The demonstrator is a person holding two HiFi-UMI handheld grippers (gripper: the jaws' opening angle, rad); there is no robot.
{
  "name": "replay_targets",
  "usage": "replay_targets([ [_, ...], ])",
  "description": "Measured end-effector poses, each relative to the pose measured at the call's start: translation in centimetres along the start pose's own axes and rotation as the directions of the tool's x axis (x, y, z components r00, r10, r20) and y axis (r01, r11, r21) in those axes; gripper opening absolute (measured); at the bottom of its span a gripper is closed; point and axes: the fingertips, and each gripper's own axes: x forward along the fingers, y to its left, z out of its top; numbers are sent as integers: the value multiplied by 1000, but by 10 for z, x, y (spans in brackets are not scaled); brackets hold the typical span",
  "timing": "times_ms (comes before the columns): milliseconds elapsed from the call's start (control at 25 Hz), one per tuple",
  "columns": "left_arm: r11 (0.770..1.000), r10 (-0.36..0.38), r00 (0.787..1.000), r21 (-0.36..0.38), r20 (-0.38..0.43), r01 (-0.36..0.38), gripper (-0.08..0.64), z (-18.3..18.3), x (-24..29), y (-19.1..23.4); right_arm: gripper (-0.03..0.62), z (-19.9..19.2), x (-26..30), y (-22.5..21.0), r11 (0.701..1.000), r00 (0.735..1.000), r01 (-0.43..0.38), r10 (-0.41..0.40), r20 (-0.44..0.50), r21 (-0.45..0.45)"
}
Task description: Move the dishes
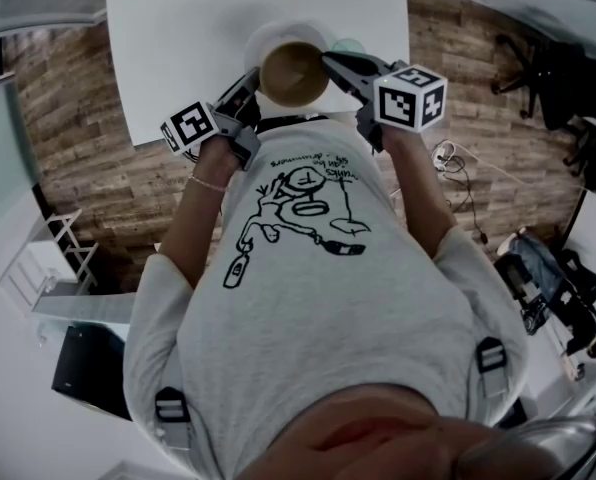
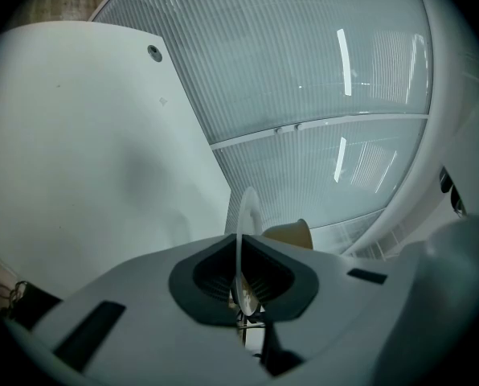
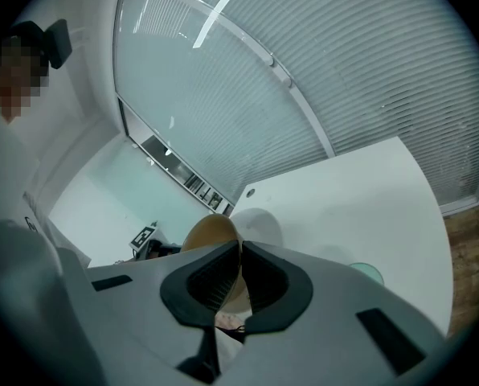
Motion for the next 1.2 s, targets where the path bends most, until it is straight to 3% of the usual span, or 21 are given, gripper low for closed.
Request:
replay_targets([
  [440, 1000, 1, 1000, -3, 31, -1, 9, 9, -10, 4, 38, 8, -5, -2, 1000, 1000, 15, -16, 12, 14],
  [840, 999, 50, 996, -12, 72, -49, 9, 22, -36, 30, 38, 5, -2, -14, 998, 998, 56, -56, 7, 19],
  [1200, 997, 79, 989, -32, 123, -75, 9, 34, -61, 48, 38, -5, 1, -32, 990, 993, 113, -115, 20, 84],
])
